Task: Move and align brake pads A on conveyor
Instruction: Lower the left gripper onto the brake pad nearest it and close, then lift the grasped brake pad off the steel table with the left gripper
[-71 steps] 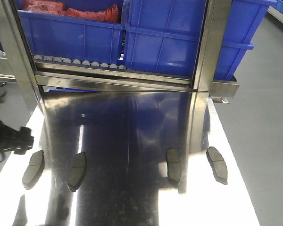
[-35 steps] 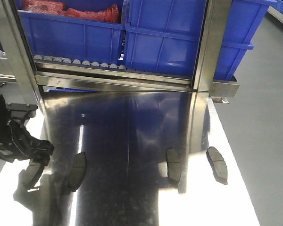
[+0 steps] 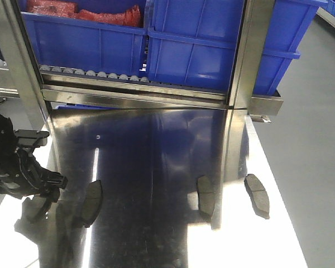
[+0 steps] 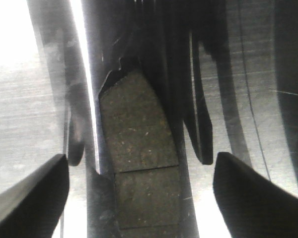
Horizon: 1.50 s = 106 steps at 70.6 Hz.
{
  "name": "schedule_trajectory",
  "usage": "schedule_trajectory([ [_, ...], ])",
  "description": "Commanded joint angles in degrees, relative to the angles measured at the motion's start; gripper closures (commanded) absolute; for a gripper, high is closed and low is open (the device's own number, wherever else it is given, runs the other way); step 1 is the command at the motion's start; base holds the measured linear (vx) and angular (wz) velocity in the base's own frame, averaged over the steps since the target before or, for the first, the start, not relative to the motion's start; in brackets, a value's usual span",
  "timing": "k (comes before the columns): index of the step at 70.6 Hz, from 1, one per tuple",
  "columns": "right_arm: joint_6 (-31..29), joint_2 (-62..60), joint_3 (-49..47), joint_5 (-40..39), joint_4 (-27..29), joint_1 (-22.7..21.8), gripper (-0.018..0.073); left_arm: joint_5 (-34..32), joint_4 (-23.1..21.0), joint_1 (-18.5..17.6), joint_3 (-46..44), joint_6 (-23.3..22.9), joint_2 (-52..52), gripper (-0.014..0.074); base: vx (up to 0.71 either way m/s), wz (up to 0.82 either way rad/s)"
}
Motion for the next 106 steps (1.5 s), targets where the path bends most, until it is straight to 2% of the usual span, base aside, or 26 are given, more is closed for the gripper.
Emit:
schedule_trajectory([
  [1,-0.4,-0.9,0.5,-4.5,0.0,-0.3,0.0569,-0.6,-0.7,-0.3,-1.3,0.3,-2.6,0.0069,0.0,0.0],
  [89,-0.4,-0.9,0.5,-4.5,0.0,-0.3,0.0569,0.3,-1.6,-0.3,-1.3,0.3,-1.2,0.0084,0.0,0.0],
  [106,-0.4,-0.9,0.5,-4.5,0.0,-0.3,0.0569,0.6,-1.6,-0.3,-1.3,0.3,-1.5,0.0165,0.0,0.0],
])
